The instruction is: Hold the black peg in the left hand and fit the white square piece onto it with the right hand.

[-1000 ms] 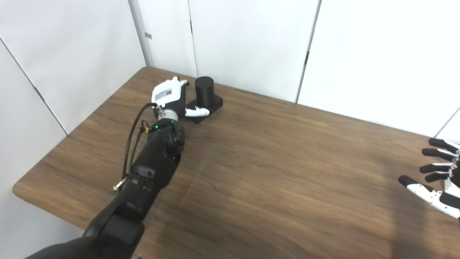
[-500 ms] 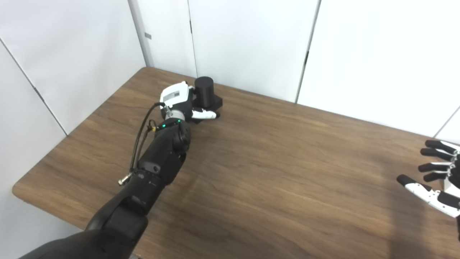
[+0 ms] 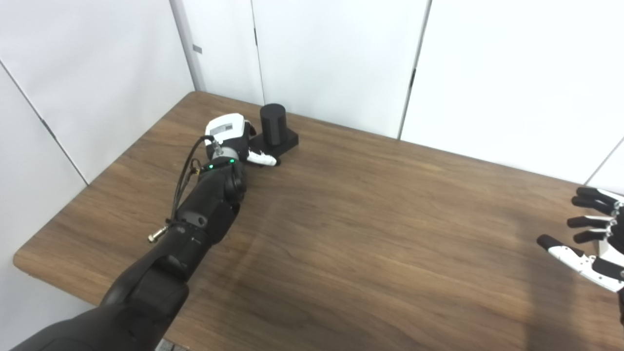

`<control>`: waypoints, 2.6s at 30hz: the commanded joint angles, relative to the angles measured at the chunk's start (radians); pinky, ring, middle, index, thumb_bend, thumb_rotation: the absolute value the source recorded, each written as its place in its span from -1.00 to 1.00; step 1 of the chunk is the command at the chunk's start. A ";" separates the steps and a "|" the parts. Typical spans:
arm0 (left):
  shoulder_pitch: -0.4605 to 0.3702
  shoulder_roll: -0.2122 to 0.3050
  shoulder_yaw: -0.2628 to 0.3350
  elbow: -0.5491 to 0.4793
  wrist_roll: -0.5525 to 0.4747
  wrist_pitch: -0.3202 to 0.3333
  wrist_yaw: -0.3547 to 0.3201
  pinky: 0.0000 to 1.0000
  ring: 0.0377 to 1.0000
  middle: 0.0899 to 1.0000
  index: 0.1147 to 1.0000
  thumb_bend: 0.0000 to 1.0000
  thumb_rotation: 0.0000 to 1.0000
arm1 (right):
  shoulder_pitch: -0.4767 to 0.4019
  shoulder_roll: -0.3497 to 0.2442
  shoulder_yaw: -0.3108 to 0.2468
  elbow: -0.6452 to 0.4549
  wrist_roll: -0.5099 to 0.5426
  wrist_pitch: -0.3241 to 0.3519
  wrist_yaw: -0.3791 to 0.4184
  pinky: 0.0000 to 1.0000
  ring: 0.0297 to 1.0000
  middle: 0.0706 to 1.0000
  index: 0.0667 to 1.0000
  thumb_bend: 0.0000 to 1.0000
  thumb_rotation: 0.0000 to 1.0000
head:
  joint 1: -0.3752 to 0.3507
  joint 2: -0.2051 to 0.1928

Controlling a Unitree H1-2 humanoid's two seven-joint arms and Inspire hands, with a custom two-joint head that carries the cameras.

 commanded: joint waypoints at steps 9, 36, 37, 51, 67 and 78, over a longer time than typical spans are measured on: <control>-0.052 0.057 -0.012 -0.003 0.040 0.003 0.002 0.91 1.00 0.89 0.43 0.78 -0.10 | -0.022 -0.015 -0.014 -0.028 0.011 -0.023 -0.004 -0.12 0.09 0.32 0.33 0.26 -1.00 | 0.005 0.005; -0.003 0.117 -0.140 -0.054 -0.017 -0.018 -0.138 0.95 0.89 0.68 0.10 0.60 -0.38 | -0.025 -0.029 -0.019 -0.032 0.029 -0.037 -0.005 -0.13 0.06 0.29 0.26 0.19 -1.00 | 0.007 0.021; -0.002 0.119 -0.145 -0.056 -0.021 -0.023 -0.140 0.95 0.89 0.68 0.09 0.59 -0.41 | -0.025 -0.029 -0.018 -0.033 0.029 -0.037 -0.005 -0.13 0.06 0.29 0.26 0.19 -1.00 | 0.008 0.021; 0.020 0.140 -0.208 -0.091 -0.101 -0.158 -0.153 1.00 0.94 0.75 -0.17 0.05 -0.89 | -0.027 -0.026 -0.014 -0.031 0.026 -0.034 -0.006 -0.14 0.05 0.29 0.27 0.18 -1.00 | 0.002 0.025; 0.068 0.128 -0.278 -0.196 -0.181 -0.369 -0.181 1.00 0.95 0.76 -0.17 0.05 -0.90 | -0.028 -0.014 -0.006 -0.042 0.006 -0.018 -0.011 -0.15 0.04 0.28 0.28 0.12 -1.00 | -0.031 0.032; 0.076 0.109 -0.330 -0.308 -0.208 -0.462 -0.271 0.96 0.97 0.81 -0.16 0.05 -0.88 | -0.020 -0.019 -0.005 -0.046 0.032 -0.008 0.010 -0.06 0.12 0.36 0.37 0.04 -1.00 | -0.067 0.038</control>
